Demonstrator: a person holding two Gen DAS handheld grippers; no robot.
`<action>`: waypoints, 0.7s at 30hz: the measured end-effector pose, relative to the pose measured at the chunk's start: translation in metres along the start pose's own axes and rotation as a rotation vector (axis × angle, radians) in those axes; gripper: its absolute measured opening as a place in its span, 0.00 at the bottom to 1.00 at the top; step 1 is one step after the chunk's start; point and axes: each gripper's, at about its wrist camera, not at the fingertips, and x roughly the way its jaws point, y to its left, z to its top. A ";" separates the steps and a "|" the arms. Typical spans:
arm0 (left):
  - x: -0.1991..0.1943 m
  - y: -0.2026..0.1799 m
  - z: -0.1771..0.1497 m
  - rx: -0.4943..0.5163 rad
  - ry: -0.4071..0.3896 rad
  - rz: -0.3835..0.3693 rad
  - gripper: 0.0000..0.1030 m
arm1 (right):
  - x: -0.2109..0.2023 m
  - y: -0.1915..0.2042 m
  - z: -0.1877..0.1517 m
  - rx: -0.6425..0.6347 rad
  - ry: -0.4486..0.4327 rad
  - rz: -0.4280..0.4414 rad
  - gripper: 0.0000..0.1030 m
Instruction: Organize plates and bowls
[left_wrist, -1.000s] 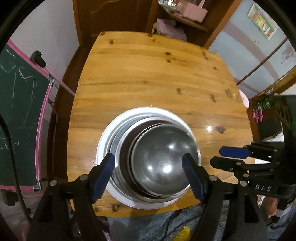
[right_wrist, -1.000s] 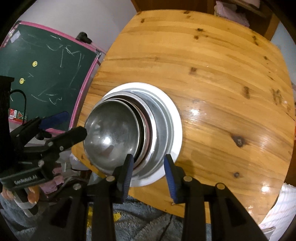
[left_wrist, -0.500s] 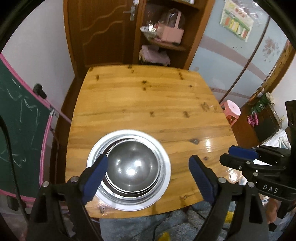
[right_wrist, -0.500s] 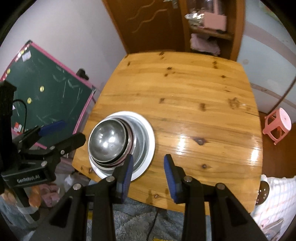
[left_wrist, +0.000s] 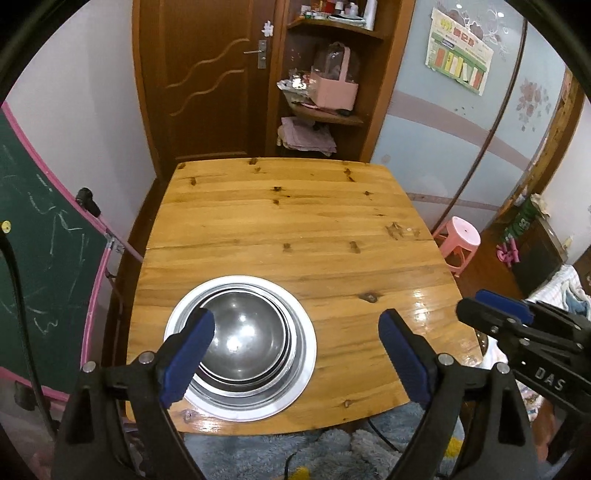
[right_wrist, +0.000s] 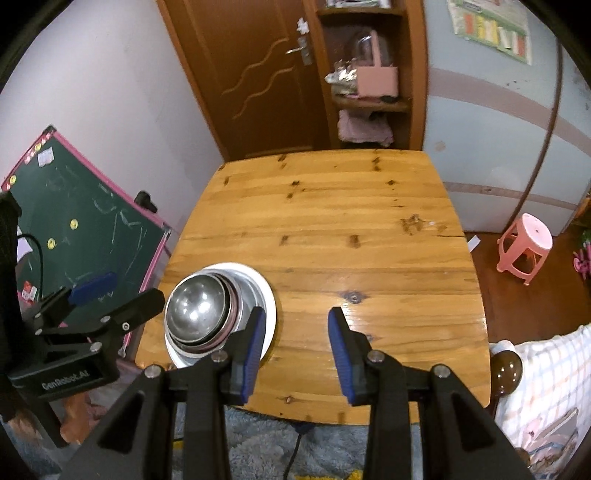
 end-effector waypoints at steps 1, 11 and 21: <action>-0.001 -0.002 -0.002 -0.004 -0.003 0.006 0.87 | -0.003 -0.001 -0.002 0.018 -0.011 -0.004 0.41; -0.005 -0.018 -0.013 0.010 -0.019 0.031 0.87 | -0.019 0.004 -0.018 0.030 -0.089 -0.051 0.46; 0.001 -0.026 -0.015 0.016 -0.009 0.065 0.88 | -0.019 0.004 -0.020 0.013 -0.104 -0.079 0.46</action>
